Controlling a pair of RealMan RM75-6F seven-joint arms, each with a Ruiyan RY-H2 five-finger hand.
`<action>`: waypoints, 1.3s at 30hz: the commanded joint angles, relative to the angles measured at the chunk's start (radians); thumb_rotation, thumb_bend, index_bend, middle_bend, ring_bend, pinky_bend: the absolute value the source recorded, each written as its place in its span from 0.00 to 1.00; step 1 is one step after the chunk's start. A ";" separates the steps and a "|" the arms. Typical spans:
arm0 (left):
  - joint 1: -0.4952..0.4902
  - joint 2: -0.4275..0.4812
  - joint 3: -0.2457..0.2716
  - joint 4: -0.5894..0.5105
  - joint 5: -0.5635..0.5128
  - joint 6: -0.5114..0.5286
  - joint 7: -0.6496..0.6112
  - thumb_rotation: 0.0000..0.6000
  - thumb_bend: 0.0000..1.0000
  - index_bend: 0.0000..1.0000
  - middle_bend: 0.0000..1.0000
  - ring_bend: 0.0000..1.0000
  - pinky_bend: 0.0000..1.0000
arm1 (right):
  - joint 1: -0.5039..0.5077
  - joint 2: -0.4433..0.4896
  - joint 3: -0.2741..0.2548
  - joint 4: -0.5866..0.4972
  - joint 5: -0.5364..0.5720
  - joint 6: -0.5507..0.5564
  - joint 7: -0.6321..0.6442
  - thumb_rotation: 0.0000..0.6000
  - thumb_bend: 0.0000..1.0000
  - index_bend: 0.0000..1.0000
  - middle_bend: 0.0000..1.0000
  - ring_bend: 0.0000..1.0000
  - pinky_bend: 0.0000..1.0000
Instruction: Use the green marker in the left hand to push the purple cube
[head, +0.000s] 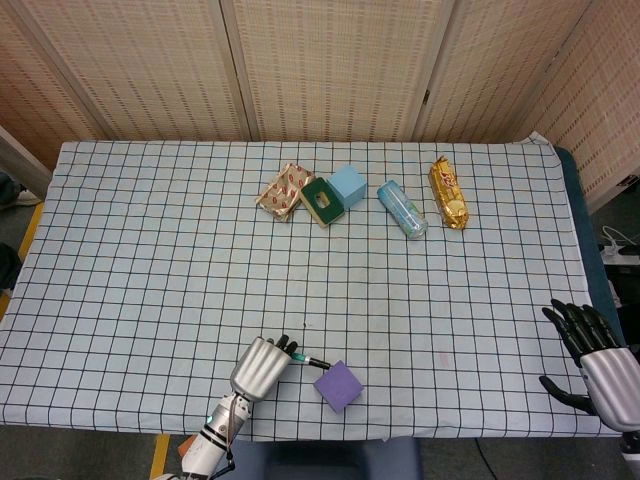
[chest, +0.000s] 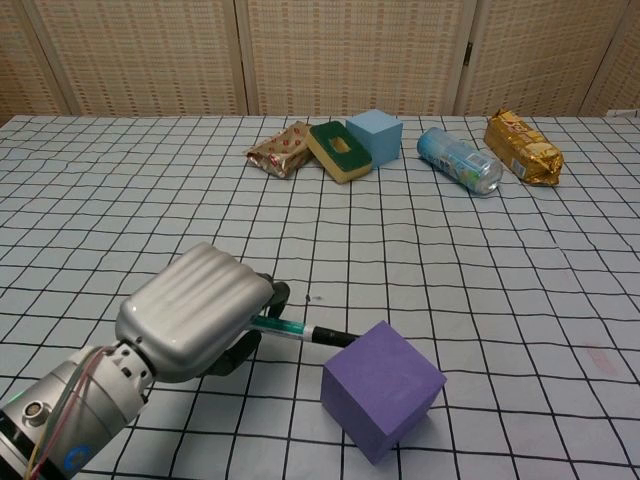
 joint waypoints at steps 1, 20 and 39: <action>-0.013 -0.016 -0.008 0.019 0.007 -0.004 0.005 1.00 0.68 0.81 0.87 0.77 0.99 | -0.001 0.001 -0.001 0.000 -0.001 0.001 0.001 1.00 0.12 0.00 0.00 0.00 0.00; 0.136 0.284 0.072 0.036 -0.033 0.115 -0.182 1.00 0.66 0.80 0.85 0.77 0.99 | 0.001 -0.007 0.000 -0.007 0.002 -0.012 -0.027 1.00 0.12 0.00 0.00 0.00 0.00; 0.176 0.392 0.085 0.089 -0.041 0.085 -0.413 1.00 0.49 0.13 0.27 0.44 0.80 | 0.020 -0.024 0.006 -0.024 0.019 -0.057 -0.079 1.00 0.12 0.00 0.00 0.00 0.00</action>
